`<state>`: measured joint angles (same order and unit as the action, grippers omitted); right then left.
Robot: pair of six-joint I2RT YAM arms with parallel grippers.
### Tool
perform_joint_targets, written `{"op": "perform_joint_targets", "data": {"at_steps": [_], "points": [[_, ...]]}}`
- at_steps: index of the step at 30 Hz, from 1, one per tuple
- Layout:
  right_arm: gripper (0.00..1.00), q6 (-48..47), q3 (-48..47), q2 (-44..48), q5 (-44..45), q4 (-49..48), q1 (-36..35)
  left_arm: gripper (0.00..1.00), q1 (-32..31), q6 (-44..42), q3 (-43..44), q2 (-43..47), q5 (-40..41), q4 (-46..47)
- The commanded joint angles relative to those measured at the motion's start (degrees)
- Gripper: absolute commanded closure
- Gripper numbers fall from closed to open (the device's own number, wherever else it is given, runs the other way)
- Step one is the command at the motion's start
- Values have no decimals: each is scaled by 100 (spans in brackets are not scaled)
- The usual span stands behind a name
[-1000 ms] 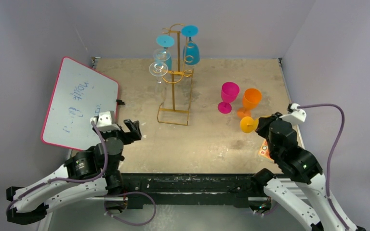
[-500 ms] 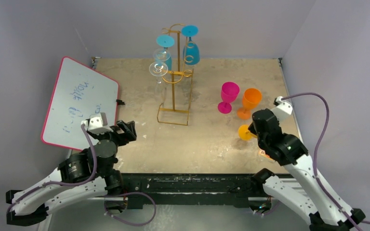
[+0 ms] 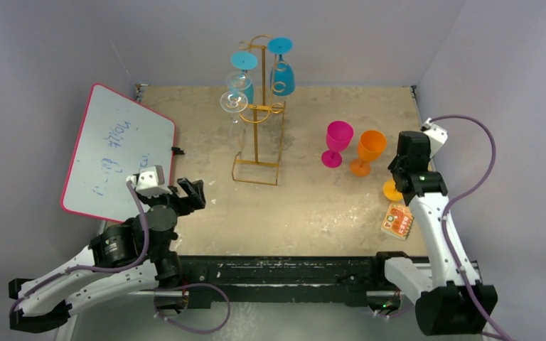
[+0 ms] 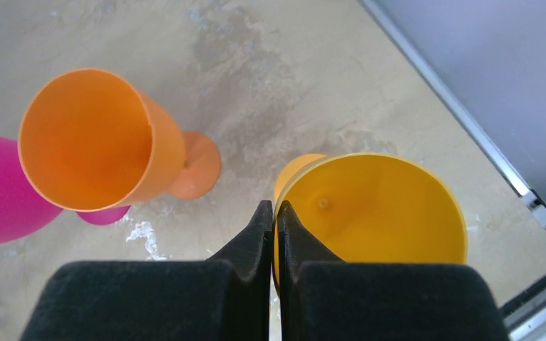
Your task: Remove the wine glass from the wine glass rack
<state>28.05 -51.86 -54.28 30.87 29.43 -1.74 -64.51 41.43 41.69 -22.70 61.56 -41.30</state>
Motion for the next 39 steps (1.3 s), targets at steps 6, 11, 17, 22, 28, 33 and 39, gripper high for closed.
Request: {"op": "perform_joint_targets", "data": {"at_steps": [6, 11, 17, 22, 28, 33, 39], "points": [[100, -788, -752, -1083, -724, -866, 193, 14, 9, 50, 189, -69, -127, 45], [100, -973, -864, -1531, -879, -916, 306, 14, 13, 94, 214, -60, -90, -45], [94, -1079, -707, -1748, -1311, -1081, 314, 14, 9, 155, 168, 57, -13, -35], [71, -1010, -746, -1832, -938, -1007, 314, 14, 9, 188, 209, -89, -60, -59], [54, -1112, -874, -1710, -1083, -854, 314, 14, 9, 134, 266, -364, -107, -96], [55, -1217, -892, -1344, -1316, -890, 314, 14, 13, 77, 273, -478, -136, -74], [55, -1219, -985, -1127, -1687, -813, 314, 14, 9, 5, 310, -486, -136, -63]]}}
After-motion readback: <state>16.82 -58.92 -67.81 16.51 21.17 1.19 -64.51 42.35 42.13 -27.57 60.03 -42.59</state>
